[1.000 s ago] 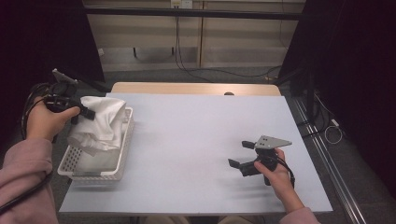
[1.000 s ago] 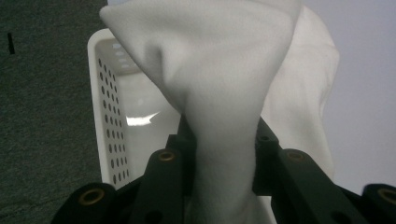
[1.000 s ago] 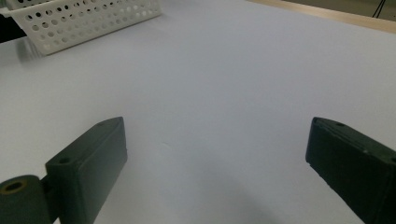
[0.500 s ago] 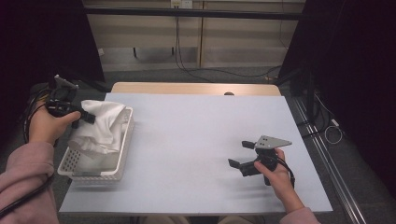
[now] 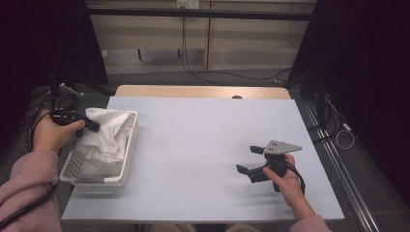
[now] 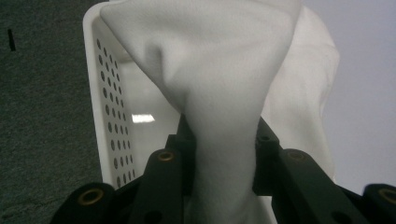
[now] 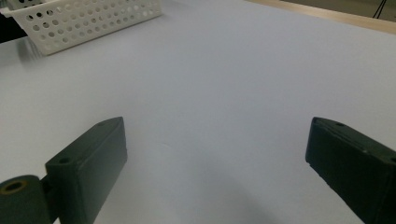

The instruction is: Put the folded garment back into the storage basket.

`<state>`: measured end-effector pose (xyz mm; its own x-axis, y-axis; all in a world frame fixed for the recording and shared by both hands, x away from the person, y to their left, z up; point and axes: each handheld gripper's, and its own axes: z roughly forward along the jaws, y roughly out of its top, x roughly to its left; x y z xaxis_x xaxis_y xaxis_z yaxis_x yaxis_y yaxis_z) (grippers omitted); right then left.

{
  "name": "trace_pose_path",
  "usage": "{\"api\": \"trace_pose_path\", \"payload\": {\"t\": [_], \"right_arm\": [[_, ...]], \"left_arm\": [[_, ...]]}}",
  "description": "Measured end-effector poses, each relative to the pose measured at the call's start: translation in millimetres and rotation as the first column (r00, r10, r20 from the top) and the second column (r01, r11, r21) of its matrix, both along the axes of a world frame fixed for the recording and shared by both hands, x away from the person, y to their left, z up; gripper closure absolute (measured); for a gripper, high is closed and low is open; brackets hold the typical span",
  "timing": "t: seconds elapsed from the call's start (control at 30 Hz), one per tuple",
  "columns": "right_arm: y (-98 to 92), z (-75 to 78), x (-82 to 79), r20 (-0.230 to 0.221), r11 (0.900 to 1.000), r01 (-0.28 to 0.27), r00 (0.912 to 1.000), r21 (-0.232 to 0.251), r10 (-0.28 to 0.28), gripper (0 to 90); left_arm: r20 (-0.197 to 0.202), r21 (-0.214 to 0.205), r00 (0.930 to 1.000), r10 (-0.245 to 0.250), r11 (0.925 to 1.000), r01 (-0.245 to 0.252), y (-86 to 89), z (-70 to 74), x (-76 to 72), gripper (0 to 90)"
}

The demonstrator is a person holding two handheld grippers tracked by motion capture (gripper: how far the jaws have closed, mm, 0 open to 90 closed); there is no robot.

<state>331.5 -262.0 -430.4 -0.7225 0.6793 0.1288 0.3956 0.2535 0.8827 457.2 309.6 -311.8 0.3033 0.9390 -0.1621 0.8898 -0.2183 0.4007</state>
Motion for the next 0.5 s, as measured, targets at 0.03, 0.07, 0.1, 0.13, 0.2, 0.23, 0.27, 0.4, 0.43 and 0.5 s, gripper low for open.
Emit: {"api": "trace_pose_path", "payload": {"t": [0.03, 0.07, 0.1, 0.13, 0.2, 0.23, 0.27, 0.4, 0.43, 0.5], "right_arm": [[0.0, -0.1, 0.1, 0.001, 1.0000, 0.000, 1.0000, 0.000, 0.000, 5.2], [0.0, 0.0, 0.1, -0.001, 1.0000, -0.001, 1.0000, 0.002, 0.001, 5.3], [0.3, 0.2, -0.1, -0.001, 1.0000, -0.002, 1.0000, 0.005, 0.002, 5.2], [0.3, 0.4, -0.2, -0.001, 1.0000, -0.002, 1.0000, 0.005, 0.002, 5.2], [0.2, 0.4, -0.2, -0.001, 1.0000, -0.001, 1.0000, 0.006, 0.001, 5.2], [0.1, 0.3, -0.1, -0.001, 1.0000, 0.000, 1.0000, 0.005, 0.000, 5.2], [0.1, 0.3, -0.2, -0.003, 1.0000, 0.001, 1.0000, 0.007, -0.001, 5.2], [0.2, 0.3, 0.0, 0.003, 0.9999, -0.007, 1.0000, 0.008, 0.007, 5.2], [0.3, 0.4, -0.1, 0.004, 1.0000, -0.006, 1.0000, 0.005, 0.006, 5.2], [0.3, 0.5, -0.3, 0.004, 1.0000, -0.006, 1.0000, 0.006, 0.006, 5.2]], "left_arm": [[0.028, 0.030, 0.9996, 0.003, 0.9995, -0.004, -0.4, -2.1, 0.2, 71.7], [0.029, -0.012, 0.9991, 0.031, 0.9995, -0.030, -1.7, -2.3, 0.3, 71.7], [0.049, -0.005, 0.9976, 0.048, 0.9988, -0.048, -3.2, -4.6, 0.3, 71.6], [0.029, -0.011, 0.9988, 0.039, 0.9992, -0.038, -2.4, -3.8, 0.8, 71.6], [0.029, -0.009, 0.9990, 0.034, 0.9994, -0.034, -1.6, -4.9, 1.4, 71.6], [0.035, -0.010, 0.9985, 0.041, 0.9991, -0.040, -2.0, -6.0, 1.4, 71.6], [0.027, -0.013, 0.9989, 0.039, 0.9992, -0.039, -1.9, -6.6, 1.3, 71.5], [0.032, -0.011, 0.9987, 0.039, 0.9992, -0.039, -3.3, -11.1, 1.7, 71.5], [0.028, -0.001, 0.9993, 0.024, 0.9997, -0.024, -2.7, -11.9, 1.9, 71.5], [0.019, 0.010, 0.9998, 0.004, 0.9999, -0.004, -1.3, -12.3, 2.2, 71.4]]}}
